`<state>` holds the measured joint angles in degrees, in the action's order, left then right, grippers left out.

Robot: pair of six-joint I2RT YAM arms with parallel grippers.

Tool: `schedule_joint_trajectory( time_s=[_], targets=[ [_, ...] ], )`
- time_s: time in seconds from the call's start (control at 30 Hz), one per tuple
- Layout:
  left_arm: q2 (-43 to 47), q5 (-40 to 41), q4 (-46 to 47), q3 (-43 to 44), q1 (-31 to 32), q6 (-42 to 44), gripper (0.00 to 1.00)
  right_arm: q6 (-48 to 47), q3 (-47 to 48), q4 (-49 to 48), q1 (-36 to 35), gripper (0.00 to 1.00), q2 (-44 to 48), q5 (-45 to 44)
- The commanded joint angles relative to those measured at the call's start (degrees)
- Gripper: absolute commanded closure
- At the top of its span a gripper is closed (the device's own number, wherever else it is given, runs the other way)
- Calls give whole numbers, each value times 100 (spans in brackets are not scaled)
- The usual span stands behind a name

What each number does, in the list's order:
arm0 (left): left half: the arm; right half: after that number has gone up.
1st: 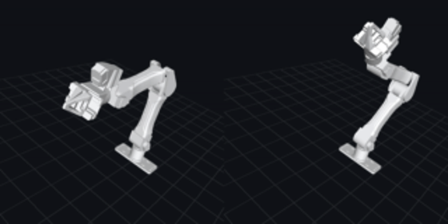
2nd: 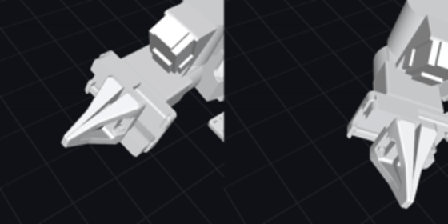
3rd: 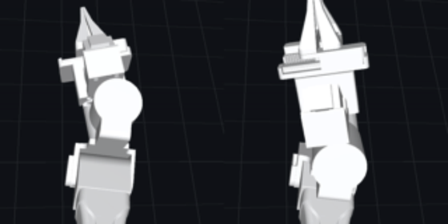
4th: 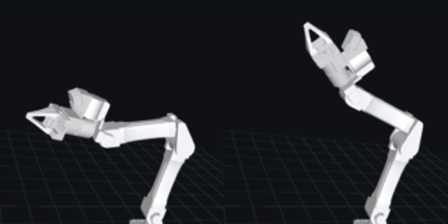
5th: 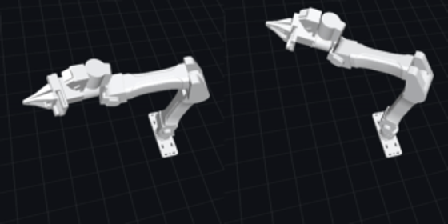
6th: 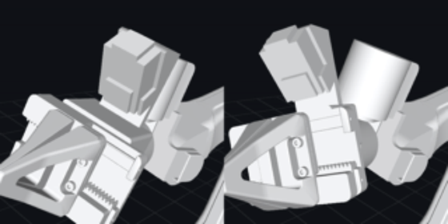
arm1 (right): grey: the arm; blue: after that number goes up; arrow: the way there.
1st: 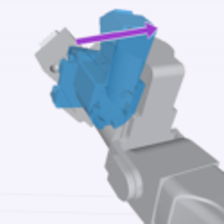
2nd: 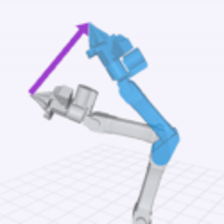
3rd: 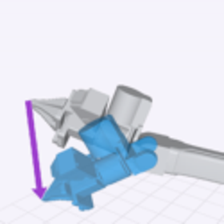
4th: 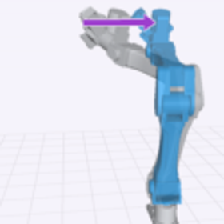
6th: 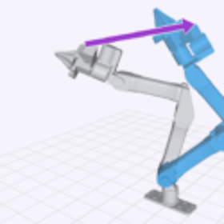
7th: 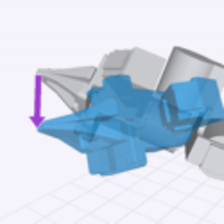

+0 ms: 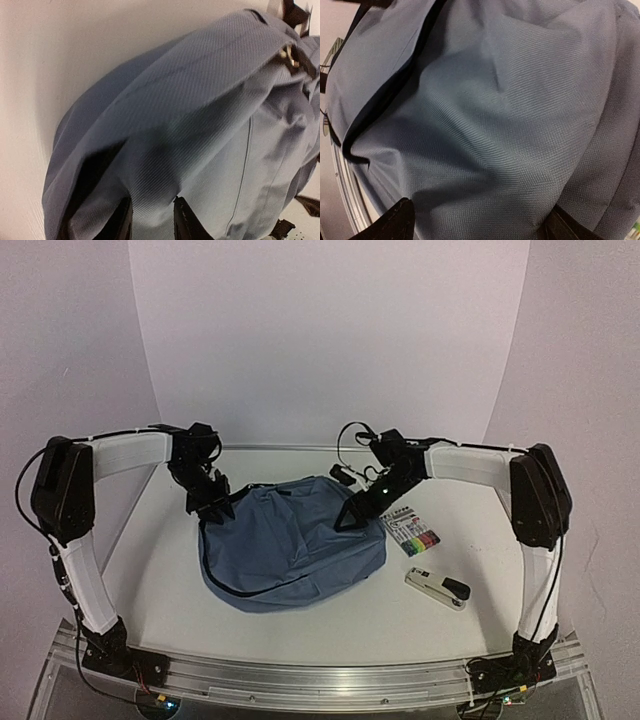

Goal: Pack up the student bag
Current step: Adjust the student bag at the center of the board.

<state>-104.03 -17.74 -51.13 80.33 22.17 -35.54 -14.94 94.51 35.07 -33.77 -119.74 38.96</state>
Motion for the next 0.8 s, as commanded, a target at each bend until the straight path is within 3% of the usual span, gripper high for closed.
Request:
schedule_joint_trajectory(
  time_s=[0.0, 0.2, 0.4, 0.5, 0.6, 0.77],
  targets=[
    [-877, -23, 51, 1152, -20, 351, 76, 2, -878, 490, -623, 19, 793, 672],
    [-1252, -355, -134, 1881, -20, 682, 79, -167, -1181, 602, -1053, 20, 1552, 886],
    [-605, -682, -75, 1755, -20, 1097, 45, -651, -339, 600, -833, 25, 1731, -66],
    [-503, -605, -238, 1983, -20, 1429, 35, -624, 175, 406, -816, 31, 1397, -300],
    [-683, -556, -537, 2339, -20, 1601, 32, -180, 628, 69, -816, 41, 896, -725],
    [-989, -951, -218, 2790, -20, 1679, 30, 340, 1076, -190, -858, 44, 283, -884]
  ],
)
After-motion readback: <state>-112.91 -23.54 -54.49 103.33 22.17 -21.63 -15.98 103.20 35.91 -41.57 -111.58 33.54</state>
